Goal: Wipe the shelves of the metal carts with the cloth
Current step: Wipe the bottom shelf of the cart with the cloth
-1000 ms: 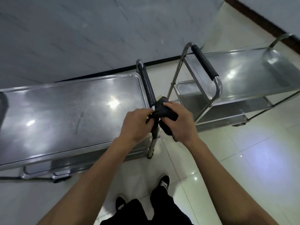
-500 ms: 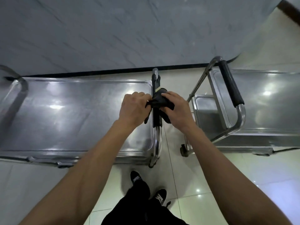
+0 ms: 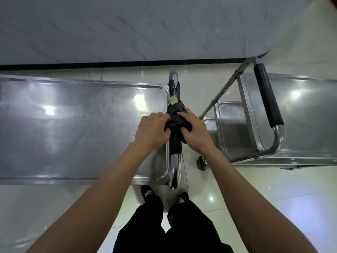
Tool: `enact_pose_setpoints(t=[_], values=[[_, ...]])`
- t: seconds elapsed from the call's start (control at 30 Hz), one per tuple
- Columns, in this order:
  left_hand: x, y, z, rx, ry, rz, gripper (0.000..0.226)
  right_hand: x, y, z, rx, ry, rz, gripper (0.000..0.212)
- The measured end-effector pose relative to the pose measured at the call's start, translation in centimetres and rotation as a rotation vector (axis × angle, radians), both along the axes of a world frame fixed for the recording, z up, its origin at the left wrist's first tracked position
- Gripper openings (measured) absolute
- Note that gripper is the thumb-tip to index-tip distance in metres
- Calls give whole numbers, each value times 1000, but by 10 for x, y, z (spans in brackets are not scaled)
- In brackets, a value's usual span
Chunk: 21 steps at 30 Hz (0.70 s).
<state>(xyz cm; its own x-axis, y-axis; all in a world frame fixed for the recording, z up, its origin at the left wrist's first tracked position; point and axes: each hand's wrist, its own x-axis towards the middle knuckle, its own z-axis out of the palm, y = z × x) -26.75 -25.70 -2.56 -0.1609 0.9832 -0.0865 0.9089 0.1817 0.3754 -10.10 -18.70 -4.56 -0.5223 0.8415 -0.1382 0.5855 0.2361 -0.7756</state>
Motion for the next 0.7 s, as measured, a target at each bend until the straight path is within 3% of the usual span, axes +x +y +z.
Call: enact_pose_setpoints(t=[0.13, 0.4, 0.7], values=[[6, 3, 3, -32, -17, 29, 40, 3, 3, 4, -12, -19, 45, 62], [23, -7, 9, -14, -95, 189, 40, 17, 4, -3, 41, -4, 125, 59], [41, -9, 19, -18, 1, 243, 36, 12, 3, -4, 9, 23, 146, 55]])
